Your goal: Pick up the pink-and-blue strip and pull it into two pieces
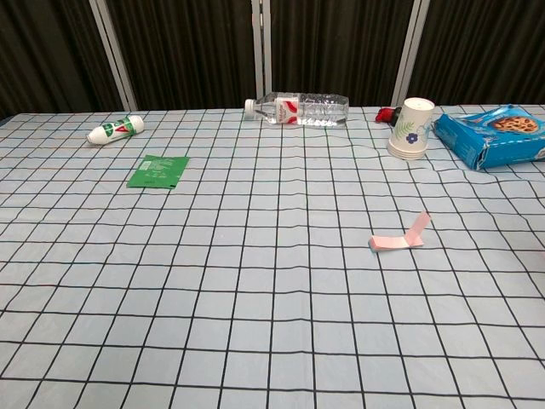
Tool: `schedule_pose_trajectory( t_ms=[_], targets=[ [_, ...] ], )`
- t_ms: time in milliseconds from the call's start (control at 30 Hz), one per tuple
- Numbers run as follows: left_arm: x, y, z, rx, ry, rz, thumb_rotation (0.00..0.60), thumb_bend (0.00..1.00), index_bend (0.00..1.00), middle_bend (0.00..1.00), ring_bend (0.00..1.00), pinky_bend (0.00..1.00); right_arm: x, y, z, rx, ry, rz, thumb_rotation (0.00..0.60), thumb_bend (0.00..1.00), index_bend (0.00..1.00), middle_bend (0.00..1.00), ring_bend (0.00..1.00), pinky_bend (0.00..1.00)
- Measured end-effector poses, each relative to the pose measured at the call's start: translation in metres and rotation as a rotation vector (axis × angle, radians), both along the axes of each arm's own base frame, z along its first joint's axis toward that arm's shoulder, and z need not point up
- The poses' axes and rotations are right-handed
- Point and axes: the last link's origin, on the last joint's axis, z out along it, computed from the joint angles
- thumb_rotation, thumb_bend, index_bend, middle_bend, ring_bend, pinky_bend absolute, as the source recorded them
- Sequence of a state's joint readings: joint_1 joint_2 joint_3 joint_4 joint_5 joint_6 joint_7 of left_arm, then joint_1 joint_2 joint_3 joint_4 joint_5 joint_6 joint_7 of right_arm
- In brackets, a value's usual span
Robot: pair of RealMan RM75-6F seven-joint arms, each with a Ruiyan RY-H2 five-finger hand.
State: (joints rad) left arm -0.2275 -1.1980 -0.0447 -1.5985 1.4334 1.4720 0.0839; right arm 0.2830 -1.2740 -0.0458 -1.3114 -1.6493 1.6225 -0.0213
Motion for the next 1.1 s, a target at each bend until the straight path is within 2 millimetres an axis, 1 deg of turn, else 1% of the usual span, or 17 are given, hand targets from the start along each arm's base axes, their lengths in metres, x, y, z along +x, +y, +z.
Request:
schedule_pose_trajectory(
  t_ms=[133, 233, 333, 400, 567, 667, 900, 967, 1100],
  targets=[
    [-0.001, 0.001, 0.002, 0.006, 0.002, 0.000, 0.600, 0.00, 0.00, 0.00, 0.00, 0.00, 0.000, -0.005, -0.005, 0.022, -0.006, -0.010, 0.600, 0.00, 0.09, 0.00, 0.00, 0.00],
    [-0.001, 0.001, 0.003, 0.007, -0.001, -0.001, 0.600, 0.00, 0.00, 0.00, 0.00, 0.00, 0.002, -0.015, -0.011, 0.059, 0.002, 0.003, 0.600, 0.00, 0.13, 0.00, 0.00, 0.00],
    [-0.001, 0.003, 0.003, 0.006, -0.001, 0.001, 0.600, 0.00, 0.00, 0.00, 0.00, 0.00, 0.011, -0.032, -0.021, 0.121, 0.033, 0.051, 0.600, 0.00, 0.19, 0.02, 0.00, 0.00],
    [-0.002, 0.004, 0.003, 0.006, 0.001, 0.003, 0.600, 0.00, 0.00, 0.00, 0.00, 0.00, 0.020, -0.049, -0.028, 0.169, 0.062, 0.107, 0.600, 0.01, 0.24, 0.05, 0.00, 0.00],
    [-0.005, 0.007, 0.004, 0.012, 0.004, 0.015, 0.600, 0.00, 0.00, 0.00, 0.00, 0.00, 0.039, -0.087, -0.049, 0.266, 0.145, 0.230, 0.600, 0.09, 0.37, 0.11, 0.00, 0.00],
    [-0.006, 0.009, 0.006, 0.017, 0.005, 0.021, 0.600, 0.00, 0.00, 0.00, 0.00, 0.00, 0.049, -0.099, -0.065, 0.310, 0.190, 0.287, 0.600, 0.14, 0.41, 0.13, 0.00, 0.00],
    [-0.010, 0.011, 0.008, 0.015, -0.005, 0.037, 0.600, 0.00, 0.00, 0.00, 0.00, 0.00, 0.061, -0.113, -0.097, 0.376, 0.309, 0.379, 0.600, 0.18, 0.44, 0.15, 0.00, 0.00],
    [-0.011, 0.012, 0.008, 0.014, -0.008, 0.042, 0.600, 0.00, 0.00, 0.00, 0.00, 0.00, 0.062, -0.115, -0.103, 0.382, 0.339, 0.397, 0.600, 0.19, 0.45, 0.15, 0.00, 0.00],
    [-0.011, 0.012, 0.009, 0.014, -0.008, 0.041, 0.600, 0.00, 0.00, 0.00, 0.00, 0.00, 0.059, -0.122, -0.109, 0.377, 0.403, 0.422, 0.600, 0.20, 0.47, 0.16, 0.00, 0.00]
  ],
)
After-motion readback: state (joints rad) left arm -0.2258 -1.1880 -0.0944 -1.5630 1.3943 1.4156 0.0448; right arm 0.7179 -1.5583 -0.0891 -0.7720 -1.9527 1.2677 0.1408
